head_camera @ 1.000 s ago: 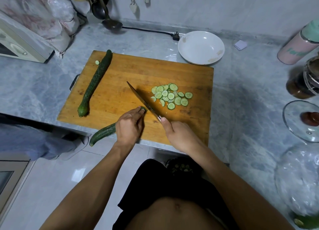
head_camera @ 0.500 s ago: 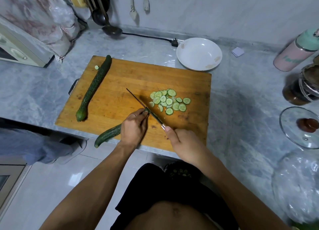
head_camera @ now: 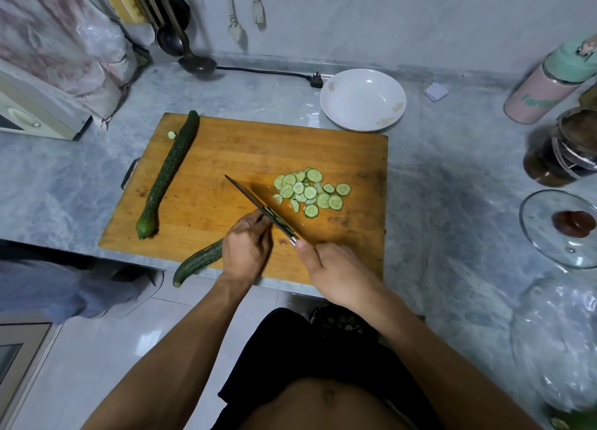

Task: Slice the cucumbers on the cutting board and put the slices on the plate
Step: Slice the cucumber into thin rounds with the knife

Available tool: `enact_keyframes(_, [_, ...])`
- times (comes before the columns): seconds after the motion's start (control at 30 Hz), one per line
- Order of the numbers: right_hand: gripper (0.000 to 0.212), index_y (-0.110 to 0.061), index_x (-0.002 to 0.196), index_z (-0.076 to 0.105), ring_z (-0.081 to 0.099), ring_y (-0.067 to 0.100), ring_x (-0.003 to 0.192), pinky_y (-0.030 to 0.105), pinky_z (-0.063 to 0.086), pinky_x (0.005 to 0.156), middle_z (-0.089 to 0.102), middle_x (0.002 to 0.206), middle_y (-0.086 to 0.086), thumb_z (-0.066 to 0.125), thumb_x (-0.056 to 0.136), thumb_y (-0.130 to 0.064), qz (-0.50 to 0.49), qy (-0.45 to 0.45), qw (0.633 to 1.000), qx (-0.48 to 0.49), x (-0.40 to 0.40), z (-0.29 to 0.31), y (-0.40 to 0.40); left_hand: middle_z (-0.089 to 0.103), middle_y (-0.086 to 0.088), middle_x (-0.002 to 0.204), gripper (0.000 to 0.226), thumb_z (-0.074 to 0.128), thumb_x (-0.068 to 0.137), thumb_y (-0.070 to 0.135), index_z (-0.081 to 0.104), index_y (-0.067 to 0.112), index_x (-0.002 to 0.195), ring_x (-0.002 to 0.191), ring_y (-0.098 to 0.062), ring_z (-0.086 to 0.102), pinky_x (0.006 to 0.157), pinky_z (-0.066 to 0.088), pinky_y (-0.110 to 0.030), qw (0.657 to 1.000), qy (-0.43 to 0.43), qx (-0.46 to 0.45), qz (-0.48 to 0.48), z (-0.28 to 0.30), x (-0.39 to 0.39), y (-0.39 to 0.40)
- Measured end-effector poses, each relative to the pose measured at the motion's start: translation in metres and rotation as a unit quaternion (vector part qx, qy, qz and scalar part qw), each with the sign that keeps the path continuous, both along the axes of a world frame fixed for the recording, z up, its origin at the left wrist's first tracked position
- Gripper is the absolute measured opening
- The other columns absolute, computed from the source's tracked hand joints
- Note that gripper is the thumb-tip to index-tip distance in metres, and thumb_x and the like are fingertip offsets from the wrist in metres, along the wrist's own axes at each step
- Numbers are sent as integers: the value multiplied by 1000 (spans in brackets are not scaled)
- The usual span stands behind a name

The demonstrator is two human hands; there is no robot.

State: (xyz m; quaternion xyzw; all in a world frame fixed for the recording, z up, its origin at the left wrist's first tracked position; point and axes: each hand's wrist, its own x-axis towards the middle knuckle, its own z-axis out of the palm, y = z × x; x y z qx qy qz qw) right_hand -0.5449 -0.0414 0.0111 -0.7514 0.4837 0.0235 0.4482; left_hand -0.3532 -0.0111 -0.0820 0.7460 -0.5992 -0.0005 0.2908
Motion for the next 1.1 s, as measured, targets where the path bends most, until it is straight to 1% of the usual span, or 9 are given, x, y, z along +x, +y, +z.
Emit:
enact_keyframes(0.2, [66, -13, 57, 45, 48, 19, 53, 33, 34, 51, 49, 56, 3, 24, 104, -53, -7, -21, 1000, -7, 9, 2, -9, 71, -6, 118, 22, 59, 91, 18, 77, 12, 102, 96, -28, 69, 66, 57, -35, 999, 13, 35, 8, -4, 2, -1])
enact_keyframes(0.3, [74, 1, 72, 61, 56, 26, 60, 37, 45, 60, 56, 62, 10, 23, 104, -55, -39, -34, 999, 8, 4, 0, -13, 70, -10, 118, 18, 67, 90, 12, 77, 9, 105, 95, -30, 70, 72, 59, -37, 999, 32, 32, 16, -3, 3, 0])
enact_keyframes(0.37, [79, 7, 81, 63, 53, 25, 52, 40, 49, 58, 52, 57, 7, 23, 102, -57, -63, -43, 997, 28, 2, -2, -17, 71, -12, 114, 18, 73, 85, 5, 77, 7, 102, 91, -30, 71, 73, 58, -36, 999, 37, 24, 18, 0, 1, 1])
enact_keyframes(0.47, [78, 7, 80, 63, 47, 16, 42, 36, 46, 55, 49, 49, 0, 24, 102, -56, -65, -42, 997, 24, -4, -1, -18, 72, -14, 111, 19, 76, 82, 2, 78, 6, 100, 87, -30, 72, 72, 58, -34, 999, 31, 12, 11, 1, 1, 1])
enact_keyframes(0.6, [69, -6, 73, 62, 61, 25, 65, 39, 50, 67, 60, 63, 9, 25, 102, -57, -32, -43, 999, -2, -16, 2, -12, 73, -13, 109, 16, 75, 84, 6, 77, 4, 99, 84, -29, 72, 68, 59, -36, 999, 46, 1, 16, 0, 2, 1])
enact_keyframes(0.67, [68, -4, 74, 60, 61, 27, 69, 42, 48, 67, 63, 71, 14, 25, 102, -57, -8, -49, 999, -19, -18, 3, -6, 73, -13, 107, 16, 70, 86, 11, 77, 2, 98, 81, -30, 71, 66, 58, -35, 999, 48, -5, 14, 1, 2, 2])
enact_keyframes(0.87, [64, -12, 88, 64, 51, 19, 77, 34, 37, 66, 52, 71, 0, 22, 101, -59, 21, -31, 999, -18, -22, 3, -1, 72, -11, 112, 37, 50, 92, 27, 76, 2, 97, 84, -31, 71, 68, 59, -37, 998, 64, 1, 3, 6, 1, 3])
enact_keyframes(1.0, [60, -16, 66, 49, 47, 14, 64, 33, 33, 58, 48, 64, 1, 24, 103, -56, 26, -38, 999, -25, -20, 5, -1, 72, -11, 114, 41, 47, 91, 30, 77, 2, 96, 83, -31, 72, 65, 60, -38, 998, 62, 1, 4, 6, 1, 3])
enact_keyframes(1.1, [62, -12, 66, 48, 49, 17, 60, 36, 36, 56, 50, 64, 4, 24, 103, -55, 24, -36, 999, -14, -16, 6, -3, 72, -11, 113, 30, 54, 89, 21, 77, 1, 95, 82, -31, 72, 66, 60, -38, 998, 66, 4, 10, 7, -1, 3])
